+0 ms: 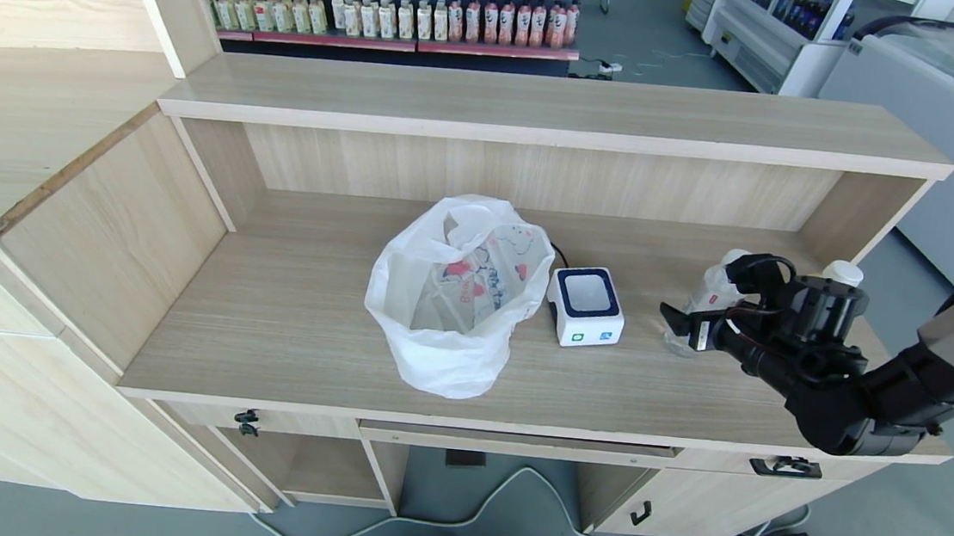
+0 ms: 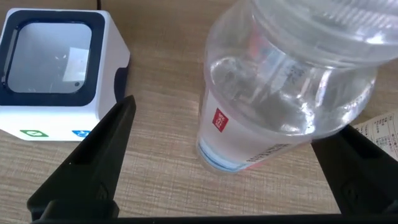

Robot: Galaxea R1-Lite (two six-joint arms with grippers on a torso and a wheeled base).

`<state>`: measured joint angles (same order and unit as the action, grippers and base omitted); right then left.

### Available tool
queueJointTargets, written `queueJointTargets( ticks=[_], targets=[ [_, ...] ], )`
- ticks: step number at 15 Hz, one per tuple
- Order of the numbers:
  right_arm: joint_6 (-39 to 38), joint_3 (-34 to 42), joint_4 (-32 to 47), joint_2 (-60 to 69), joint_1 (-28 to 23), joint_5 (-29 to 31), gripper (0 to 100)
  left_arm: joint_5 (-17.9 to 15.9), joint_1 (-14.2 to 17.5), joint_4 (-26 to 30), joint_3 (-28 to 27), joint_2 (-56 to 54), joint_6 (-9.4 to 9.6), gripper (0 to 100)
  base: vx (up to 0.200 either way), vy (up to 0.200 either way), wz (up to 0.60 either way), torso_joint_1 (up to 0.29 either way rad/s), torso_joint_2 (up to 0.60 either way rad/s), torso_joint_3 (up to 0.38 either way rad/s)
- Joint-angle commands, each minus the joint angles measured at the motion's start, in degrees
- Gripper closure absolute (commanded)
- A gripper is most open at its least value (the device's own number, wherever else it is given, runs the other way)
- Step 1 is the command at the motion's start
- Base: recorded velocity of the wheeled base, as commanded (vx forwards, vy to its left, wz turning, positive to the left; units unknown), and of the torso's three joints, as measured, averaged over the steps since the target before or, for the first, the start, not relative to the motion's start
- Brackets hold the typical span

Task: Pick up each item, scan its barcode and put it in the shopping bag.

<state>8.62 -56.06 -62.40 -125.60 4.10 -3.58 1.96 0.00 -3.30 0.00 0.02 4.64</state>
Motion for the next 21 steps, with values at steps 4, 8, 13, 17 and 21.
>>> queueJointTargets(
  ticks=[4,8,13,17,21],
  targets=[
    [-0.01,-3.26,0.44,-1.93,0.21,-0.11,0,-0.03,0.0,-0.04,0.0,-0.02,0.01,0,0.0,0.0,0.0,0.0,0.0,0.0],
    [-0.01,-5.63,0.44,-3.78,0.65,-0.99,0,-0.03,0.0,-0.04,0.0,-0.02,0.01,0,0.0,0.0,0.0,0.0,0.0,0.0],
    [-0.01,-8.8,0.09,-5.62,0.83,-0.99,0,-0.03,0.0,-0.04,0.0,-0.02,0.01,0,0.0,0.0,0.0,0.0,0.0,0.0],
    [-0.01,-9.41,-0.09,-6.32,0.3,-2.57,100,-0.03,-0.09,-0.04,0.0,-0.02,0.01,0,0.0,0.0,0.0,0.0,0.0,0.0],
    [-0.09,-9.33,-0.09,-6.15,-0.93,-3.54,100,-0.03,0.0,-0.04,0.0,-0.02,0.01,0,0.0,0.0,0.0,0.0,0.0,0.0]
  ],
)
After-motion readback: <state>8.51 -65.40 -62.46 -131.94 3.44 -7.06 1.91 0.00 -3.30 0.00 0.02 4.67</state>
